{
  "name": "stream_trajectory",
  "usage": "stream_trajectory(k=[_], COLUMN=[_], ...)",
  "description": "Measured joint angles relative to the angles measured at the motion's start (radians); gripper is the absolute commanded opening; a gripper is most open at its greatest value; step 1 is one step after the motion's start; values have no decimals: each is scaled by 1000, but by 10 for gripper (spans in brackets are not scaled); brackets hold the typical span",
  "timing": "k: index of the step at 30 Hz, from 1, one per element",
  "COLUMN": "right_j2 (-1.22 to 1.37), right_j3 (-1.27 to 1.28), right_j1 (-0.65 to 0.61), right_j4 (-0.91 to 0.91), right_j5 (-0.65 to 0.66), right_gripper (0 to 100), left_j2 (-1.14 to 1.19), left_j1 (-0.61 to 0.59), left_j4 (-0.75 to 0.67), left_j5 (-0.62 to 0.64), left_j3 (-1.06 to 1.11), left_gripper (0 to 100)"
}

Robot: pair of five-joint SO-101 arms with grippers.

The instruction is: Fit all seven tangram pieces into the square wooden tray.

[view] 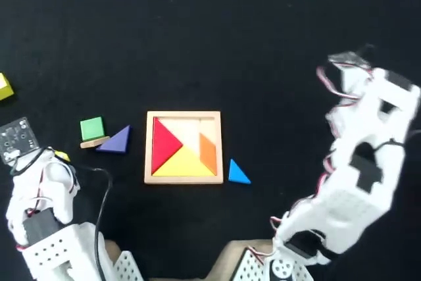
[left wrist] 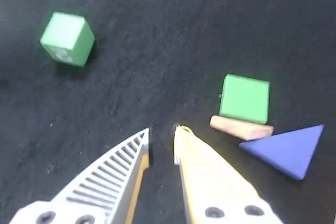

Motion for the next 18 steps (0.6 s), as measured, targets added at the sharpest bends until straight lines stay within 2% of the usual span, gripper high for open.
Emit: stream_trajectory(k=[6,9,11,14,18], right_j2=[-224,-255,-255,-218,-118], right_j3=[157,230,272,282,282], right_j1=[-249,-393,-468,-529,-549], right_j4=[5,-74,-147,-213,-230], right_j5=[-164,-235,-279,-358,-479], right_gripper=[11,21,78,197,216], left_j2=[0,0,0,0,0], left_j1=[0,0,0,0,0], left_j4=[-43,-43,-43,-43,-43], left_j5=[0,0,0,0,0], left_j3=[43,43,43,43,43], left_gripper=[102,102,103,103,103])
